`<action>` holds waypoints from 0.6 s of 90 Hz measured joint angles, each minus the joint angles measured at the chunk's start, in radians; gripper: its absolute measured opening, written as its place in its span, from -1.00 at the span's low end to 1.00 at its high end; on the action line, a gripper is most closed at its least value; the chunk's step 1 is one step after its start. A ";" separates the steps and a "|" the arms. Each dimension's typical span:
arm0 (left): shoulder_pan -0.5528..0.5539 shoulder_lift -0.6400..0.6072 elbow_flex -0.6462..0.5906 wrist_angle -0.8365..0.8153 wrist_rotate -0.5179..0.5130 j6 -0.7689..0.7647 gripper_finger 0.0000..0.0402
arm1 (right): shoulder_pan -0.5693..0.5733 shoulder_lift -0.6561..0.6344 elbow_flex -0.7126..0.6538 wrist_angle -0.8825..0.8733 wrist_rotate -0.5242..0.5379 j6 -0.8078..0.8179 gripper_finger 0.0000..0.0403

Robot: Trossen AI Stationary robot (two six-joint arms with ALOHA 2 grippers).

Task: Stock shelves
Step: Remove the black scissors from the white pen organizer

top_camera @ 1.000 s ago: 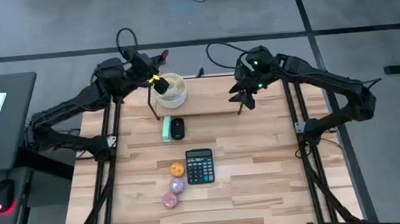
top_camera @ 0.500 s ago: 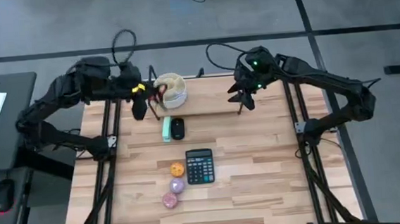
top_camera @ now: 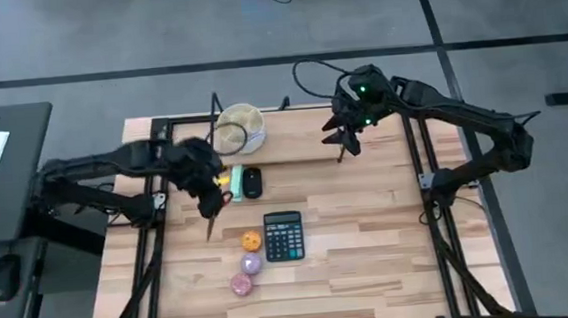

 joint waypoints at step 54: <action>0.018 -0.185 -0.544 0.235 0.003 -0.253 -0.94 | 0.001 0.000 0.000 -0.001 0.000 0.029 -0.04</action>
